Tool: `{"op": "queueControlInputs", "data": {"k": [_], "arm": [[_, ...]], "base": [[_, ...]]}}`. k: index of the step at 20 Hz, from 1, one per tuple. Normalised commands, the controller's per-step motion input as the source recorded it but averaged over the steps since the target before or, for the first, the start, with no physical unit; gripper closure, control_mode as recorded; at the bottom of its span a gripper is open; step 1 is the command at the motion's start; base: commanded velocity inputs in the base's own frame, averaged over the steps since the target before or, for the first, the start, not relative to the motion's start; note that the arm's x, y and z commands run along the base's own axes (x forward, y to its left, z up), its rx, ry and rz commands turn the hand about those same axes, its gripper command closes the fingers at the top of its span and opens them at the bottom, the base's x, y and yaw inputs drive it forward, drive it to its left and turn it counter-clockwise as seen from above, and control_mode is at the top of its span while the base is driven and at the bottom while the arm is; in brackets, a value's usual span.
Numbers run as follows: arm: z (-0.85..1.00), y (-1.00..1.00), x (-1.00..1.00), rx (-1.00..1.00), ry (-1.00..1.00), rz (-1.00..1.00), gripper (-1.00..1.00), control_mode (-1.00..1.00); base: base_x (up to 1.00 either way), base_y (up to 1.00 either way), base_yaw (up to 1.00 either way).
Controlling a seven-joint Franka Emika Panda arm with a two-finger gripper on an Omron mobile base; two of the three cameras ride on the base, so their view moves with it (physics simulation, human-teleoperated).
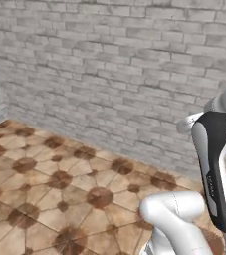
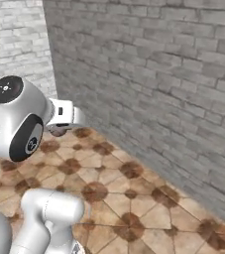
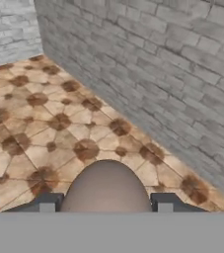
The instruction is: Pick the egg and butter from the fridge and place them by the bowl for mixing.
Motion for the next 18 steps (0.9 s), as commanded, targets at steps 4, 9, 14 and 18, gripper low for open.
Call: {"op": "queueControlInputs", "data": {"k": [4, 9, 14, 18], "arm": [[0.00, 0.00, 0.00, 0.00, 0.00, 0.00, 1.00, 1.00], [0.00, 0.00, 0.00, 0.00, 0.00, 0.00, 1.00, 1.00], [0.00, 0.00, 0.00, 0.00, 0.00, 0.00, 1.00, 1.00], [0.00, 0.00, 0.00, 0.00, 0.00, 0.00, 1.00, 1.00]], "base": [[0.16, 0.00, 0.90], [0.18, 0.00, 0.89], [0.41, -0.34, 0.73], [0.37, -0.41, 0.69]]}}
